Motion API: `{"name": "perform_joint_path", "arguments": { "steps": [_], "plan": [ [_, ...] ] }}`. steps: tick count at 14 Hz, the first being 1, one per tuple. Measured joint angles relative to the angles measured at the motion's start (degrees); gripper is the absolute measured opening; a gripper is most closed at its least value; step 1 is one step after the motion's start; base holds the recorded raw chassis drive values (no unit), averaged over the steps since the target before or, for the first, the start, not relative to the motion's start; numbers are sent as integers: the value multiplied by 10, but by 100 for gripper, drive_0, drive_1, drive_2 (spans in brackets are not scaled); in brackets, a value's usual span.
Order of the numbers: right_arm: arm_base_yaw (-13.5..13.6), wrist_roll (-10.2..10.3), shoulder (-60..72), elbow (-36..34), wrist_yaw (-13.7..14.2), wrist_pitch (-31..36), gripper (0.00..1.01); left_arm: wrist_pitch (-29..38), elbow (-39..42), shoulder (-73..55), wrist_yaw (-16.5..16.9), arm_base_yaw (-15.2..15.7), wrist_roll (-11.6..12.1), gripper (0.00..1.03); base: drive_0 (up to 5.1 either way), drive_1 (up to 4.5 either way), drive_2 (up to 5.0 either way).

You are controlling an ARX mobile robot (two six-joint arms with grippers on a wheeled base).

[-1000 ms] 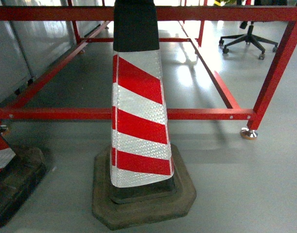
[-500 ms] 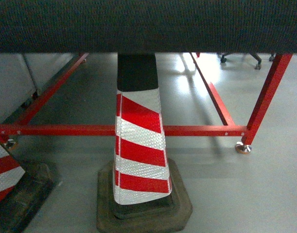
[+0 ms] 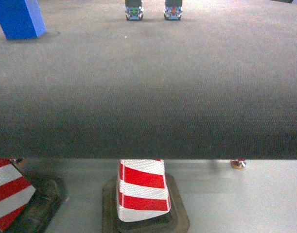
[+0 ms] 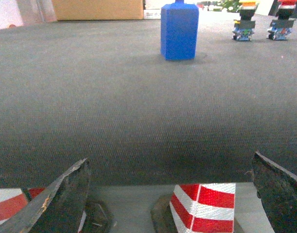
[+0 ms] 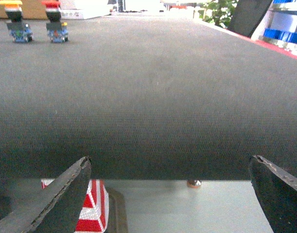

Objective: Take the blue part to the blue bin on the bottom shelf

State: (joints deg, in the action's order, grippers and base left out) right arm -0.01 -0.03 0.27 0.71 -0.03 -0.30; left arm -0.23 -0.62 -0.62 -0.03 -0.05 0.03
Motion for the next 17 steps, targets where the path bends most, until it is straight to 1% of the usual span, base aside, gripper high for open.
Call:
{"name": "perform_joint_path", "arguments": {
  "steps": [17],
  "plan": [
    [0, 1, 0, 0, 0, 0, 98, 0, 0, 0, 0, 0, 0, 98, 0, 0, 0]
  ]
}}
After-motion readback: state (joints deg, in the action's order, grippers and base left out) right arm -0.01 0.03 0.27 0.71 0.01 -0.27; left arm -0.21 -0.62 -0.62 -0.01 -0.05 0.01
